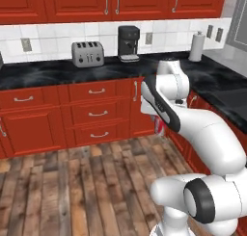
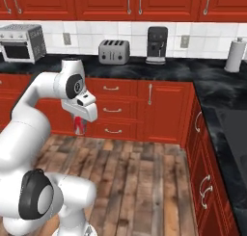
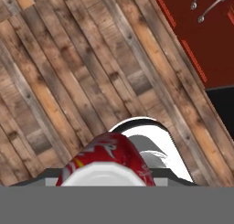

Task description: Four empty soda cans are scattered around the kitchen. Gather all the cans and cluster them next to the stove for recycling.

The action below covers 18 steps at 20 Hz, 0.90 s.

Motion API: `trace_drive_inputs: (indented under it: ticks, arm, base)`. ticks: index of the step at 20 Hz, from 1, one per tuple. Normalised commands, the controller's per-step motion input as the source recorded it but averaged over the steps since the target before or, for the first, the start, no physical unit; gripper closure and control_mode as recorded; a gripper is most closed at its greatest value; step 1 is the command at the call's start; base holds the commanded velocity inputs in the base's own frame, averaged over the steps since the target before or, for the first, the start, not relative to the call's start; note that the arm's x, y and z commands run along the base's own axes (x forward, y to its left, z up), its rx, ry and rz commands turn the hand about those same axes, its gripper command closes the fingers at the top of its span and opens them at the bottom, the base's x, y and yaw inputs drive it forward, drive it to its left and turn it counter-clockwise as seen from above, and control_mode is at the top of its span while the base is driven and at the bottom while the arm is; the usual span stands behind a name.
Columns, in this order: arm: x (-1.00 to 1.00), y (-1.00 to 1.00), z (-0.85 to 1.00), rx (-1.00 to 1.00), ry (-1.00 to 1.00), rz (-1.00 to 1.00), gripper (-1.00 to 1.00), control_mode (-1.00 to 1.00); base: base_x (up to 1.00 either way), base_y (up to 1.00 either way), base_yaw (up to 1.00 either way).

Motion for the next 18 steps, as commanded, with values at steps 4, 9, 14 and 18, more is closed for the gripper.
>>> trace_drive_inputs:
  ticks: [4, 9, 14, 18]
  arm:
    - [0.00, 0.00, 0.00, 0.00, 0.00, 0.00, 1.00, 1.00]
    - [0.00, 0.00, 0.00, 0.00, 0.00, 0.00, 1.00, 1.00]
    - [0.00, 0.00, 0.00, 0.00, 0.00, 0.00, 1.00, 1.00]
    - [0.00, 0.00, 0.00, 0.00, 0.00, 0.00, 1.00, 1.00]
  base:
    - [0.62, 0.37, 0.00]
    - [0.61, 0.35, 0.00]
    - [0.39, 0.43, 0.06]
    - [0.35, 0.49, 0.04]
